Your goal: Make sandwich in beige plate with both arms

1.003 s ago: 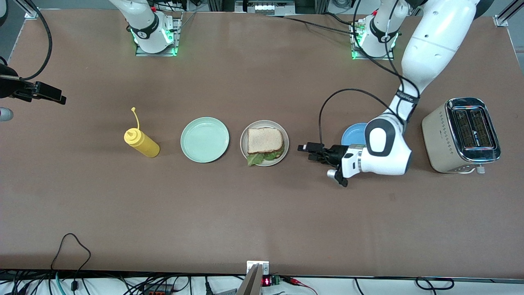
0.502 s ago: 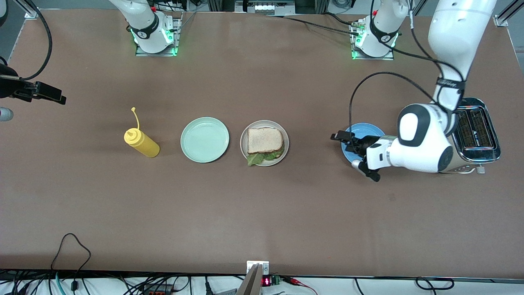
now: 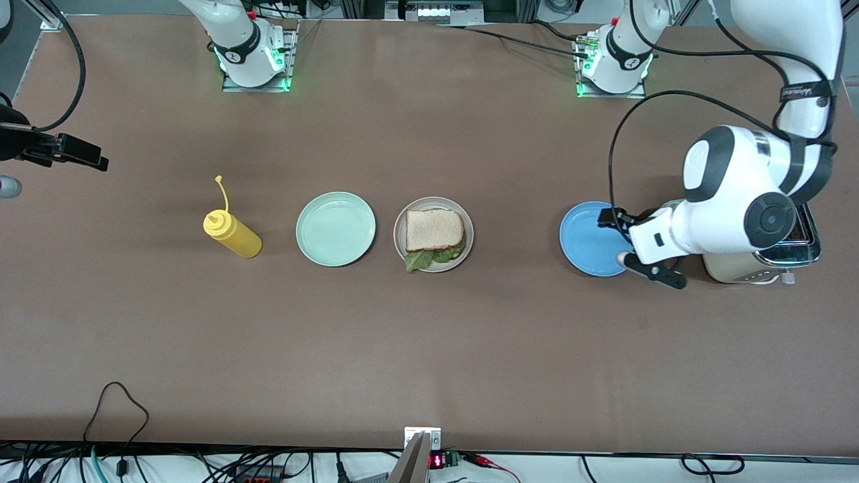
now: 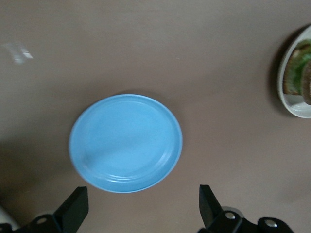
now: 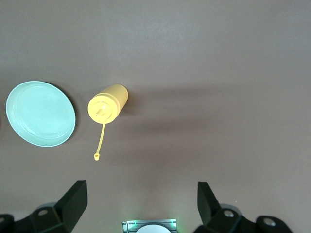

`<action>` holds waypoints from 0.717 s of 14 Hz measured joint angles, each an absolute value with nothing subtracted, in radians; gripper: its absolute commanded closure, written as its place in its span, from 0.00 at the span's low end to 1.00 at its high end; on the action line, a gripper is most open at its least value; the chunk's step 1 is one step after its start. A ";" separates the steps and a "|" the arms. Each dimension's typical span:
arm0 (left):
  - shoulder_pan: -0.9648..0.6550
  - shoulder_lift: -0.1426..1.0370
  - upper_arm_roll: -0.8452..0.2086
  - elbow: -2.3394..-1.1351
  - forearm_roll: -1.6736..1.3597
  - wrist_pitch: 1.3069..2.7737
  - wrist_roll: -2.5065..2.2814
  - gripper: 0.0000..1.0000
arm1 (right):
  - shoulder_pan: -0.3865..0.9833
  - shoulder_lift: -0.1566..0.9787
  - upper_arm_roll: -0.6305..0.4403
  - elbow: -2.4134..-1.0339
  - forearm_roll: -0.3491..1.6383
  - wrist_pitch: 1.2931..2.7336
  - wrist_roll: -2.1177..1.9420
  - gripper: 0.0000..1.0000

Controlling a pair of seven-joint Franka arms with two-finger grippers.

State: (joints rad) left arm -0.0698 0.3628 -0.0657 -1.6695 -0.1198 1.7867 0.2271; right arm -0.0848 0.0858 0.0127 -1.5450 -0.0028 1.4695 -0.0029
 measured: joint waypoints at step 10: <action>0.018 0.260 0.040 -1.470 -0.032 1.748 0.119 0.00 | -0.085 0.086 0.013 -1.545 -0.003 1.470 -0.003 0.00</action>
